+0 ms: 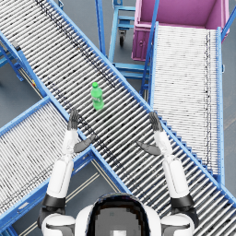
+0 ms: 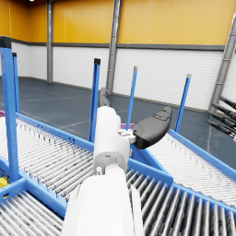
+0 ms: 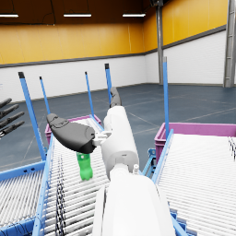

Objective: Pick up the oil and place it on the left assembly line, put the cola on the right, and keep Sprite still

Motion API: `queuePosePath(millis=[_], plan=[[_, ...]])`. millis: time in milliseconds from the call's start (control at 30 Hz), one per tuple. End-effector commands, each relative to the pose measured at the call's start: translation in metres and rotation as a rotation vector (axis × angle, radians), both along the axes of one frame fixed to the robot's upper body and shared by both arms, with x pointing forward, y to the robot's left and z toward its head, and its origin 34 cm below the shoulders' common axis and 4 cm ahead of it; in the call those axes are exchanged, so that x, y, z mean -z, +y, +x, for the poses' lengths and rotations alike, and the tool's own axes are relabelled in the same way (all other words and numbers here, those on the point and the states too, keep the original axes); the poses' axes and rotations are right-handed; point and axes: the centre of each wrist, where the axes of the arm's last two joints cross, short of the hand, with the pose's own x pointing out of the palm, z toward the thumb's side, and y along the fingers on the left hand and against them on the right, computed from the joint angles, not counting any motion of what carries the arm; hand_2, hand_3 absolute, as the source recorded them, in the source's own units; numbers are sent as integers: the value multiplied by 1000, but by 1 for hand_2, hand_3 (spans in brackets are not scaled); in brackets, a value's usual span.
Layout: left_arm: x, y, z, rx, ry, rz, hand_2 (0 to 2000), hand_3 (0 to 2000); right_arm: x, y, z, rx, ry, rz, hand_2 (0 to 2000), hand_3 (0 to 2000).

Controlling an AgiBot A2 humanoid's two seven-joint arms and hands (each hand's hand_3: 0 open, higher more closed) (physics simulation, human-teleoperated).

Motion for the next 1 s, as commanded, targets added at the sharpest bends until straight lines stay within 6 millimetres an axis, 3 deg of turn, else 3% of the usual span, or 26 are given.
queuePosePath(millis=[33, 1000], plan=[[0, 0, 0, 0, 0, 0, 0, 0, 0, 0, 0, 0, 0, 0, 0, 0], [0, 0, 0, 0, 0, 0, 0, 0, 0, 0, 0, 0, 0, 0, 0, 0]])
